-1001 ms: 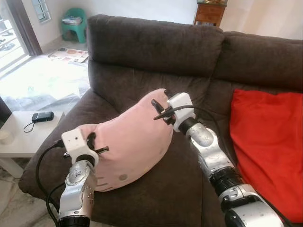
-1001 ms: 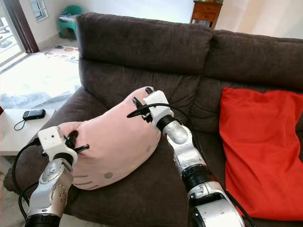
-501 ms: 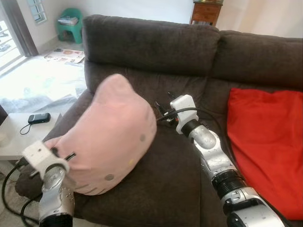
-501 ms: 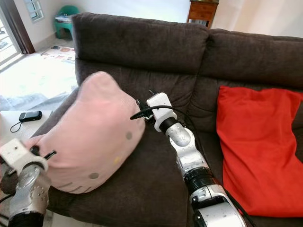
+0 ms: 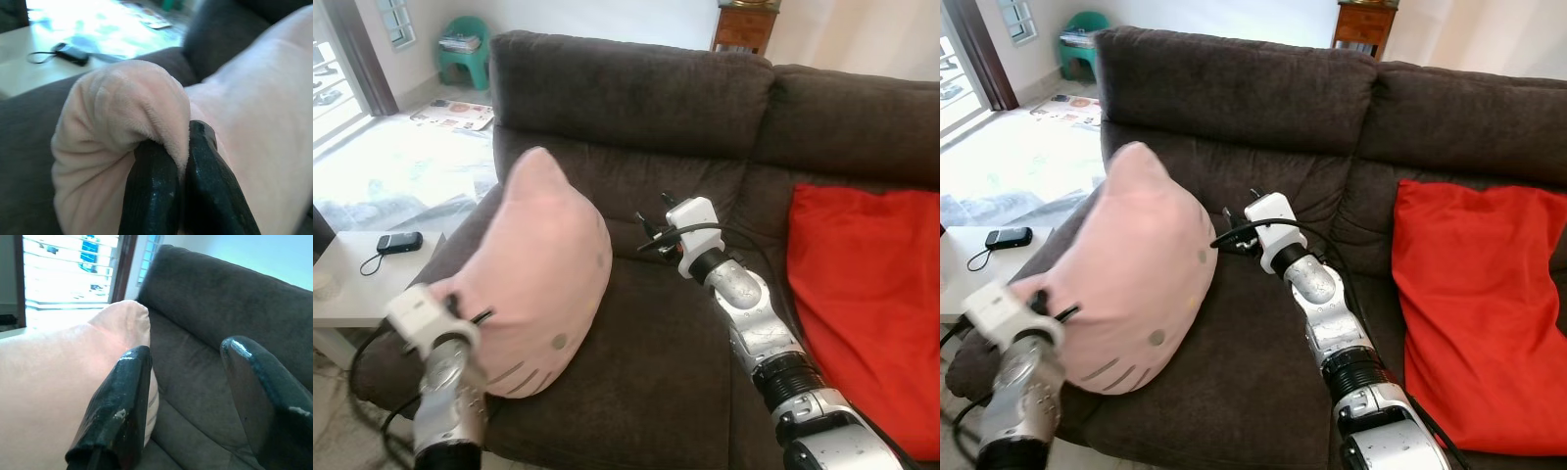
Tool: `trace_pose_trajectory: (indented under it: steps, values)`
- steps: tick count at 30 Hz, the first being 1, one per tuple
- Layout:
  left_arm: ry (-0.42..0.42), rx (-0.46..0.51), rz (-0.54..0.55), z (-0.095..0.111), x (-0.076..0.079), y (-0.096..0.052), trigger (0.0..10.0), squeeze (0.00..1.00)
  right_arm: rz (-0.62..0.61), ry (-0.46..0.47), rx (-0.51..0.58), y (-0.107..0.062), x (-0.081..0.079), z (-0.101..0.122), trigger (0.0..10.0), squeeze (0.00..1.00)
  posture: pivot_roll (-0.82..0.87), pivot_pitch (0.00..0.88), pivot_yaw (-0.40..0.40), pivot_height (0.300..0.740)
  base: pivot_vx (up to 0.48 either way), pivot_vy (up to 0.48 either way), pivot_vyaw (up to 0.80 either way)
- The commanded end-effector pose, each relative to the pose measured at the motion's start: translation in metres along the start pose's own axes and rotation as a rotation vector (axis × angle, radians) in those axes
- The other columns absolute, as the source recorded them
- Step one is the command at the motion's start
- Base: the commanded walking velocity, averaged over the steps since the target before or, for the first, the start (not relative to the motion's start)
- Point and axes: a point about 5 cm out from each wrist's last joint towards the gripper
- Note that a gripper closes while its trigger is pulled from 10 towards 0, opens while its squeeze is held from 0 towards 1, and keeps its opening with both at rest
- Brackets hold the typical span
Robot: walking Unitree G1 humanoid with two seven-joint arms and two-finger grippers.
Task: Move the pillow to the sofa from floor
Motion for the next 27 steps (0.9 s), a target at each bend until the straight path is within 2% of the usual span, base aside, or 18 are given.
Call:
trace_pose_trajectory:
  steps: [1, 3, 7, 12, 13, 15, 16, 17, 18, 27]
  values:
    - [0.031, 0.006, -0.033, 0.003, 0.001, 0.001, 10.0, 0.00, -0.016, -0.003, 0.006, -0.001, 0.003, 0.002, 10.0, 0.00, 0.10, 0.024, -0.045, 0.734, 0.000, 0.000, 0.00]
    - [0.044, -0.009, -0.105, 0.001, 0.008, 0.000, 10.0, 0.00, -0.020, -0.001, 0.006, -0.001, 0.003, 0.002, 10.0, 0.00, 0.10, 0.024, -0.043, 0.734, 0.000, 0.000, 0.00]
    - [0.023, -0.016, -0.140, 0.000, 0.010, -0.002, 10.0, 0.00, -0.024, 0.001, 0.008, -0.001, 0.003, 0.002, 10.0, 0.00, 0.10, 0.024, -0.042, 0.734, 0.000, 0.000, 0.00]
    - [0.027, 0.045, -0.179, 0.006, 0.013, -0.007, 10.0, 0.00, -0.030, 0.006, 0.010, -0.001, 0.003, 0.002, 10.0, 0.00, 0.10, 0.025, -0.043, 0.734, 0.000, 0.000, 0.00]
    - [0.069, 0.071, -0.195, 0.008, 0.015, -0.010, 10.0, 0.00, -0.031, 0.007, 0.008, -0.002, 0.003, 0.001, 10.0, 0.00, 0.10, 0.026, -0.043, 0.734, 0.000, 0.000, 0.00]
    - [0.085, 0.093, -0.201, 0.010, 0.016, -0.012, 10.0, 0.00, -0.031, 0.007, 0.007, -0.002, 0.003, 0.001, 10.0, 0.00, 0.10, 0.026, -0.044, 0.734, 0.000, 0.000, 0.00]
    - [0.083, 0.098, -0.199, 0.011, 0.016, -0.012, 10.0, 0.19, -0.031, 0.007, 0.006, -0.002, 0.003, 0.000, 10.0, 0.00, 0.10, 0.026, -0.044, 0.734, 0.000, 0.000, 0.00]
    - [0.080, 0.101, -0.198, 0.011, 0.015, -0.012, 10.0, 0.56, -0.031, 0.007, 0.006, -0.002, 0.003, 0.000, 10.0, 0.00, 0.10, 0.026, -0.044, 0.734, 0.000, 0.000, 0.00]
    - [0.076, 0.105, -0.198, 0.012, 0.015, -0.012, 10.0, 1.00, -0.031, 0.008, 0.007, -0.002, 0.003, 0.001, 10.0, 0.00, 0.10, 0.025, -0.044, 0.734, 0.000, 0.000, 0.00]
    - [0.041, 0.186, -0.209, 0.028, 0.022, -0.013, 10.0, 1.00, -0.035, 0.010, 0.012, -0.002, 0.003, 0.001, 10.0, 0.00, 0.10, 0.023, -0.044, 0.734, 0.000, 0.000, 0.00]
Point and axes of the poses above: a point about 5 cm out from each wrist's last joint towards the gripper, its own y axis pointing out of the wrist towards the gripper, its own z axis along the axis of the wrist's last joint, x = y × z
